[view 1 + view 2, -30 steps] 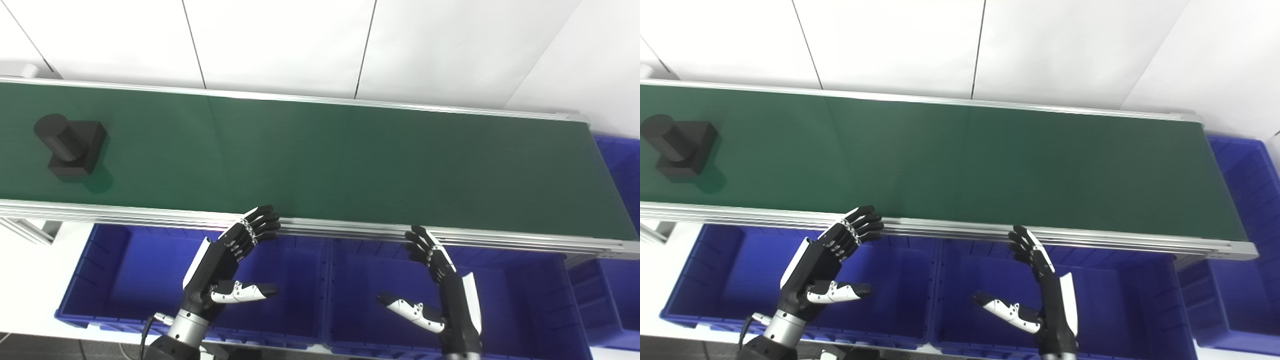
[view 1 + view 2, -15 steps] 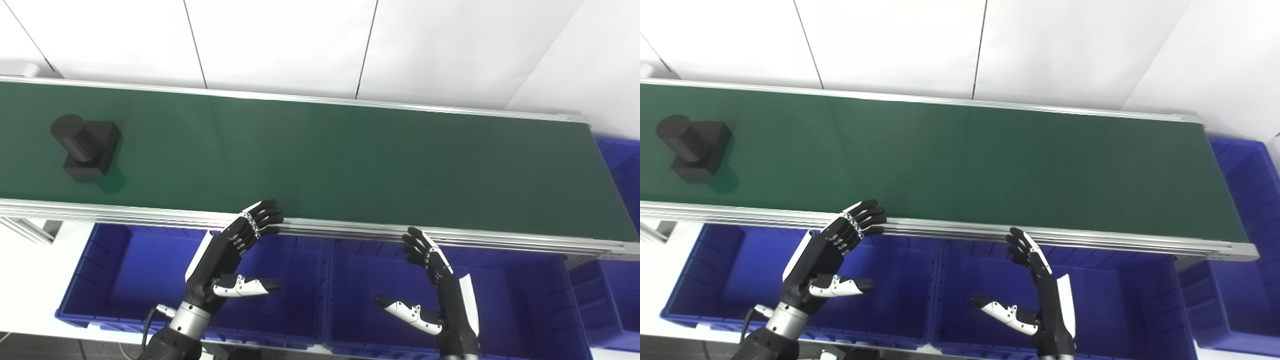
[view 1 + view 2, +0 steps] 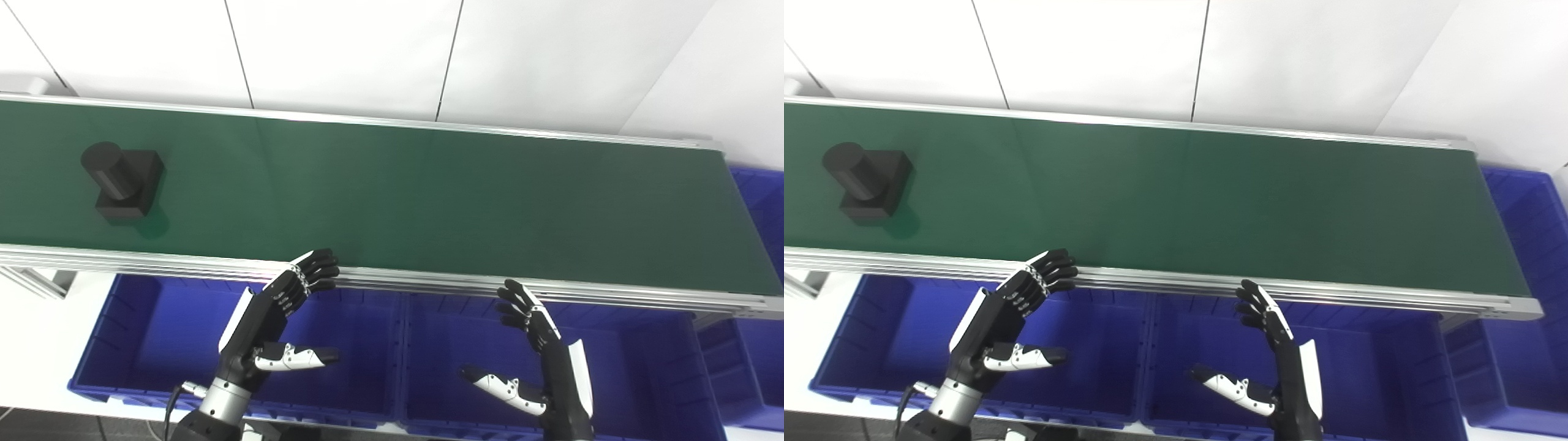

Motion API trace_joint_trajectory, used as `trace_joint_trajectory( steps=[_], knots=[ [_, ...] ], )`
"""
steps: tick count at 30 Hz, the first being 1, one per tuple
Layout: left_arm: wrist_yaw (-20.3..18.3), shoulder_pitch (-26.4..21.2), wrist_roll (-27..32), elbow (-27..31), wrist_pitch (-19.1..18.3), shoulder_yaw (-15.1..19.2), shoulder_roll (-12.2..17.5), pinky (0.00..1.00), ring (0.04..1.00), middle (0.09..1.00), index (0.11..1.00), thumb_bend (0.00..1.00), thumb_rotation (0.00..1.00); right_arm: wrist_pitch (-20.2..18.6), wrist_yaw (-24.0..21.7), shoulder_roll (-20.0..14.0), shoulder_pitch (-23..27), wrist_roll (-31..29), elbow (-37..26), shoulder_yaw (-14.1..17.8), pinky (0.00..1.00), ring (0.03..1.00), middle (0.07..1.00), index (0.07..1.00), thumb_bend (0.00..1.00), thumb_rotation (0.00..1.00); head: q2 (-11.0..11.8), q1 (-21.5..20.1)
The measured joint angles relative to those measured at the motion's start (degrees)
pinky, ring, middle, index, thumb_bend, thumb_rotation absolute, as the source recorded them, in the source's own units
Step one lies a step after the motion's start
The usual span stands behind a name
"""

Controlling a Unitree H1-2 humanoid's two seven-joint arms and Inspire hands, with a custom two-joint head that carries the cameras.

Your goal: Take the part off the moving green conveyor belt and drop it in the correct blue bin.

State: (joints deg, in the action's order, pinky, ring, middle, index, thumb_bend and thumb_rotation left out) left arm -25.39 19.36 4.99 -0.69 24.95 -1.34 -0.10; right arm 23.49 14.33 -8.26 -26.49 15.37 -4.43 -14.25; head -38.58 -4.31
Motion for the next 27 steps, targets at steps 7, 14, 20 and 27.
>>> trace_joint_trajectory(
  steps=[7,14,20,27],
  knots=[
    [1.34,2.6,-0.71,3.59,0.05,-0.61,0.0,0.77,0.81,0.834,0.84,0.88,0.26,0.0,0.24,-1.24,0.05,0.17,-0.59,-1.3,0.73,0.77,0.833,0.87,0.78,0.35,0.27,0.97],
    [2.87,5.31,-1.49,5.45,0.06,-0.76,0.28,0.78,0.815,0.829,0.836,0.91,0.3,0.0,1.88,-2.28,0.08,2.5,-0.7,-2.84,0.73,0.771,0.838,0.876,0.78,0.38,0.26,1.23],
    [2.92,6.4,-1.44,6.16,0.06,-0.76,1.37,0.77,0.809,0.833,0.836,0.9,0.29,0.0,2.35,-2.8,0.01,2.53,-0.7,-4.03,0.72,0.77,0.838,0.871,0.77,0.38,0.44,1.85],
    [2.97,4.78,-1.44,5.29,0.11,-0.87,1.37,0.78,0.821,0.841,0.84,0.89,0.28,0.0,2.88,-2.72,0.52,2.38,-0.19,-4.78,0.71,0.765,0.823,0.86,0.79,0.36,1.4,2.46]
  ],
)
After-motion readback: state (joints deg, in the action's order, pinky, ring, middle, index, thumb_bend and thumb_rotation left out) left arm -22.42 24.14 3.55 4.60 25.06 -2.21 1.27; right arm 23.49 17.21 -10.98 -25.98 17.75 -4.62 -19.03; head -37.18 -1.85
